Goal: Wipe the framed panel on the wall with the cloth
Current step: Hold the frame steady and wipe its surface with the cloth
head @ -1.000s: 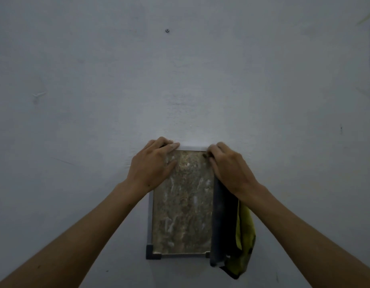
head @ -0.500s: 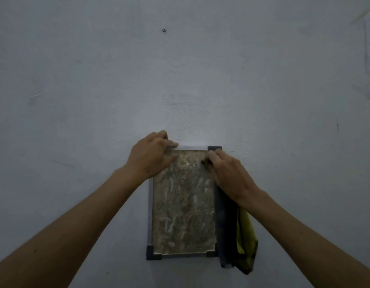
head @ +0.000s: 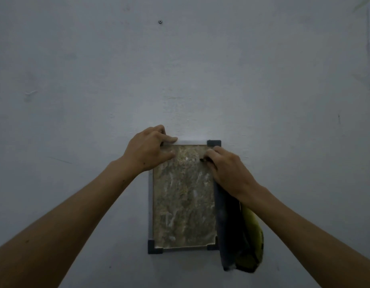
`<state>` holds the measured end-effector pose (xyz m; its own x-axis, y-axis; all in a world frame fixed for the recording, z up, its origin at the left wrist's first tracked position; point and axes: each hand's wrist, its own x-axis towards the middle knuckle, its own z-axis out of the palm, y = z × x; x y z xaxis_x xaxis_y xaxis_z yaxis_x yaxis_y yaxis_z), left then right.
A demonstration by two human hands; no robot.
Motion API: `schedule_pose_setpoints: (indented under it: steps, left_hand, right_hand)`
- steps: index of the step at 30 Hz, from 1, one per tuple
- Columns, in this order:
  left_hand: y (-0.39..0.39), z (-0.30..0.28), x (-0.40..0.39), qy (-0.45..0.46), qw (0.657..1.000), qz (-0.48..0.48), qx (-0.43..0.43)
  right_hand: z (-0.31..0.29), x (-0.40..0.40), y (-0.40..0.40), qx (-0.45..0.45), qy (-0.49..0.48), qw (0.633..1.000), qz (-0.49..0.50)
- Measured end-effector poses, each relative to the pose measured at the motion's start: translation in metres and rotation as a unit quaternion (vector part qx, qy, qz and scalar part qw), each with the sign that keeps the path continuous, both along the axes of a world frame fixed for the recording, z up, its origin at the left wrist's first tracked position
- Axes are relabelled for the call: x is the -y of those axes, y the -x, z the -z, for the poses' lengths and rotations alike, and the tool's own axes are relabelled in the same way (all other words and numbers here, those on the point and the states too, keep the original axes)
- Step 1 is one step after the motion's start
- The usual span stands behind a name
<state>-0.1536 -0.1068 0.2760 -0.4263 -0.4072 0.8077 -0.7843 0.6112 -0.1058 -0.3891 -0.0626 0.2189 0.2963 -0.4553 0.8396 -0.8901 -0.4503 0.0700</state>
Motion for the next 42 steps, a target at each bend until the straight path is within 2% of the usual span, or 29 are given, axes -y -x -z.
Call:
schedule_pose_setpoints:
  steps: [3,7,13,15,19,24,29,35,40,42]
  left_hand:
    - [0.000,0.001,0.001,0.002,1.000,0.000,-0.006]
    - [0.000,0.007,-0.001,0.005,1.000,0.000,-0.002]
    - [-0.001,0.012,0.001,0.013,1.000,0.004,-0.006]
    - [-0.001,0.013,0.001,0.014,1.000,0.006,-0.007]
    - [-0.001,0.013,0.001,0.014,1.000,0.006,-0.009]
    - [0.000,0.012,0.001,0.008,1.000,0.000,-0.010]
    - [0.000,0.012,0.000,0.005,1.000,-0.001,-0.012]
    - [0.000,0.013,0.002,0.010,1.000,0.001,-0.019]
    - [0.001,0.012,0.000,0.006,1.000,0.000,-0.018]
    - [0.001,0.013,0.000,0.008,1.000,0.000,-0.023]
  right_hand:
    - [-0.008,0.003,0.009,0.097,0.055,0.994,0.000]
    - [0.011,0.004,-0.003,0.061,0.025,0.998,-0.015]
    - [-0.012,0.009,0.003,0.196,0.071,0.978,-0.032]
    - [-0.005,0.008,-0.005,0.147,0.065,0.986,-0.035]
    - [0.006,0.004,-0.009,0.023,-0.013,0.999,-0.048]
    - [-0.009,0.003,0.002,0.104,0.058,0.992,-0.034]
    - [0.027,-0.001,-0.005,0.023,0.020,1.000,-0.007]
    - [-0.001,-0.002,-0.003,0.046,0.057,0.997,0.010]
    - [0.021,-0.012,-0.001,-0.063,-0.015,0.998,0.009]
    - [0.014,-0.011,0.001,-0.067,-0.016,0.998,0.009]
